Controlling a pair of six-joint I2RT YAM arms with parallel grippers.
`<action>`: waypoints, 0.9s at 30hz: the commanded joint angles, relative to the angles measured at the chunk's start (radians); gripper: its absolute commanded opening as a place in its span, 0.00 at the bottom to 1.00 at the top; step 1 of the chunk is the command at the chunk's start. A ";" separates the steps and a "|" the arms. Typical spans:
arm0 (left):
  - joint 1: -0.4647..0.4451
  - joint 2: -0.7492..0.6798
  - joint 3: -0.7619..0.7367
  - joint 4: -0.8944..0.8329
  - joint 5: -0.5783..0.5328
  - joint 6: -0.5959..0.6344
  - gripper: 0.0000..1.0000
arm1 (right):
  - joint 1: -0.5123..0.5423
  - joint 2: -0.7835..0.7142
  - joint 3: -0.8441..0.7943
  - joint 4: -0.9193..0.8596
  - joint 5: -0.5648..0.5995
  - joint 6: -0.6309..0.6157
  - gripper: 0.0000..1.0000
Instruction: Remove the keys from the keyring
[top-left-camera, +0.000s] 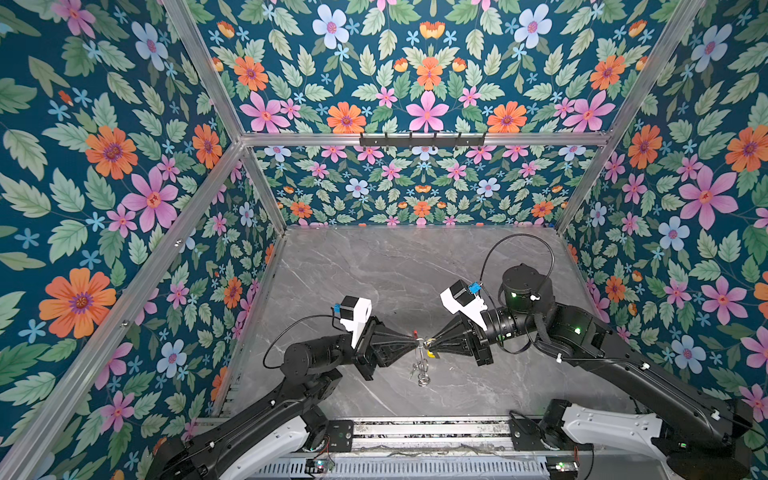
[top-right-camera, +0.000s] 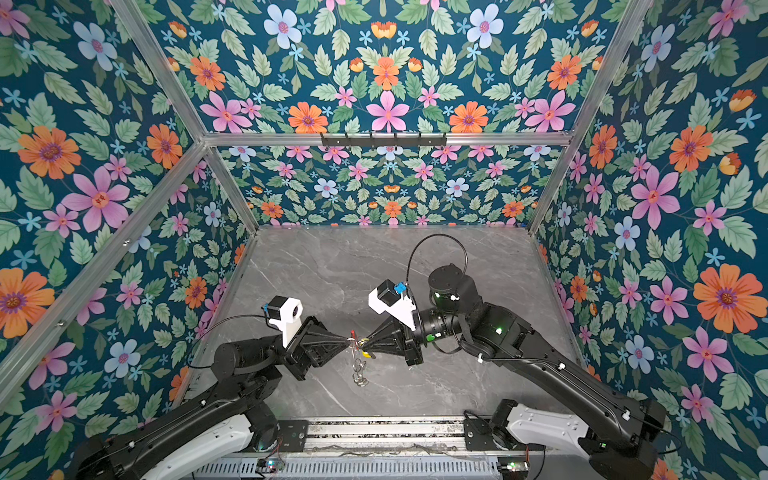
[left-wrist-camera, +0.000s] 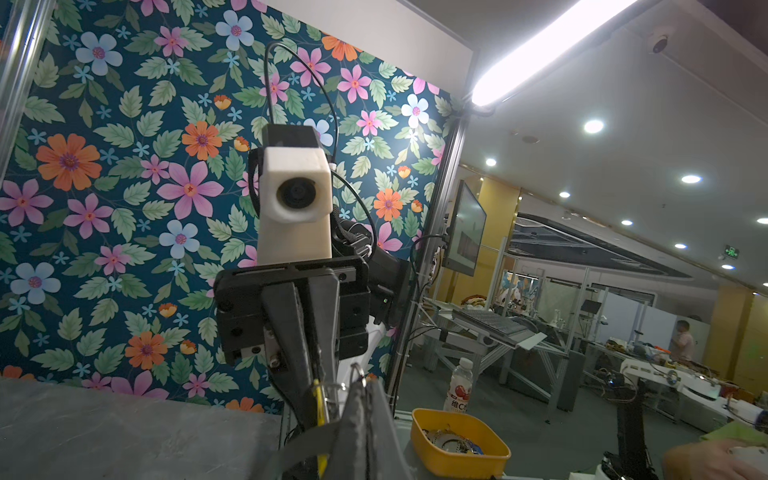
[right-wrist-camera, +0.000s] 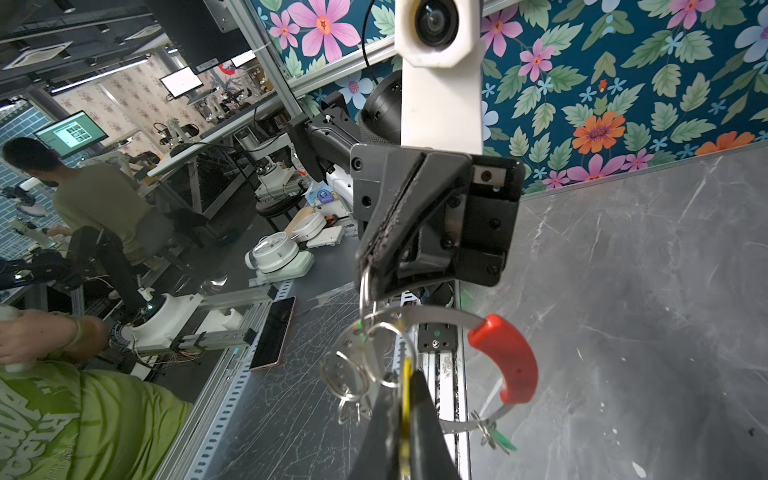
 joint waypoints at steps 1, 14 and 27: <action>-0.001 0.011 -0.002 0.262 0.023 -0.085 0.00 | -0.004 0.004 0.000 -0.023 0.027 -0.003 0.00; -0.001 0.040 -0.003 0.384 -0.023 -0.155 0.00 | -0.001 0.024 -0.020 -0.003 0.021 0.002 0.00; -0.001 0.041 -0.012 0.394 -0.066 -0.155 0.00 | 0.053 0.065 -0.011 0.005 0.060 -0.010 0.00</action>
